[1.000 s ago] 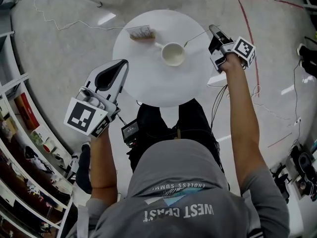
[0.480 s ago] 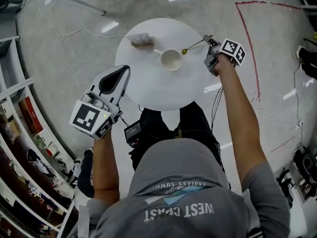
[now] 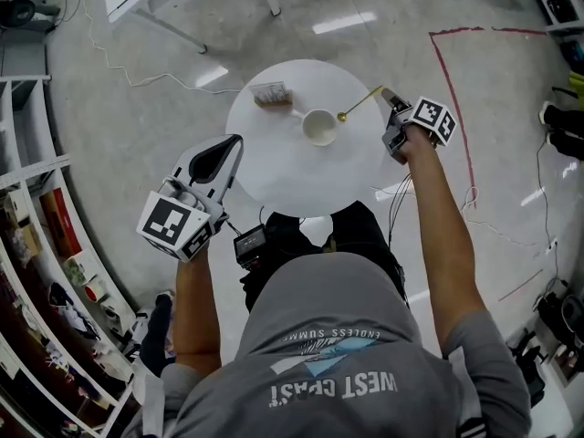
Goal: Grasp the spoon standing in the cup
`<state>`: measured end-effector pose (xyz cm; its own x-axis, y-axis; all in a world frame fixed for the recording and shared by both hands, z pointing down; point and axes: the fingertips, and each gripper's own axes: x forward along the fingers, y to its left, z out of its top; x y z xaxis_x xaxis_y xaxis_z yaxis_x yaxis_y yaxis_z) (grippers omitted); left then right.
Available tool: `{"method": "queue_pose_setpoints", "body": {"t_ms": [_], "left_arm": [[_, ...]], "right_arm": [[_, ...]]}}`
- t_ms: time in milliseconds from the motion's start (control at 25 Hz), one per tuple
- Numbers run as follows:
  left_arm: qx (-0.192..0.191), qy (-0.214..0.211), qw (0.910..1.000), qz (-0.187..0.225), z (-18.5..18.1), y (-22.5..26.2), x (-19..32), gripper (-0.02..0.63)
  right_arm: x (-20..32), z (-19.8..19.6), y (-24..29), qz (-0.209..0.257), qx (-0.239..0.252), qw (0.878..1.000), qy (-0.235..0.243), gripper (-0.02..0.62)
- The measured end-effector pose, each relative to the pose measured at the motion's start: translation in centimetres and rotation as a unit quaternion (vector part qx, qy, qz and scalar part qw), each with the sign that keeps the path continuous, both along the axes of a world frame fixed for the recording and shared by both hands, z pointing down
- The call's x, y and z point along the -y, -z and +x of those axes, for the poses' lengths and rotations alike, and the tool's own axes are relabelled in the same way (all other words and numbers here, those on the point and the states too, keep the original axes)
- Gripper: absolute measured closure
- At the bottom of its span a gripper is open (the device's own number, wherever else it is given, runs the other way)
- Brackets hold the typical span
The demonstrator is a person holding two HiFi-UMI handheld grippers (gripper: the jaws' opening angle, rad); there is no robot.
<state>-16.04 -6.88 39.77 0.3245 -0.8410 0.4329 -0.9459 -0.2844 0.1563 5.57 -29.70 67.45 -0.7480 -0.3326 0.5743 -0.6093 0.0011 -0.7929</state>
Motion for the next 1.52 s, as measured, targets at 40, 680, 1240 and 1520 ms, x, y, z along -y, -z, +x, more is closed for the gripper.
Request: {"method": "queue_pose_setpoints", "body": {"t_ms": [40, 680, 1240, 1520], "left_arm": [[0.002, -0.001, 1.0, 0.004, 0.0, 0.4, -0.2, 0.604], [0.032, -0.009, 0.9961, 0.082, -1.3, 6.8, -2.6, 0.604], [0.044, -0.008, 0.9894, 0.138, -2.3, 10.5, -5.9, 0.604], [0.048, -0.016, 0.9873, 0.15, -2.5, 11.0, -7.0, 0.604]], "right_arm": [[0.0, 0.1, 1.2, 0.009, 0.008, 1.0, -0.002, 0.489], [-4.6, -2.8, 31.3, 0.273, 0.154, 0.949, 0.042, 0.578], [-16.6, -5.8, 47.0, 0.58, 0.065, 0.784, 0.214, 0.589], [-20.6, -6.8, 49.6, 0.645, 0.019, 0.725, 0.239, 0.592]]}}
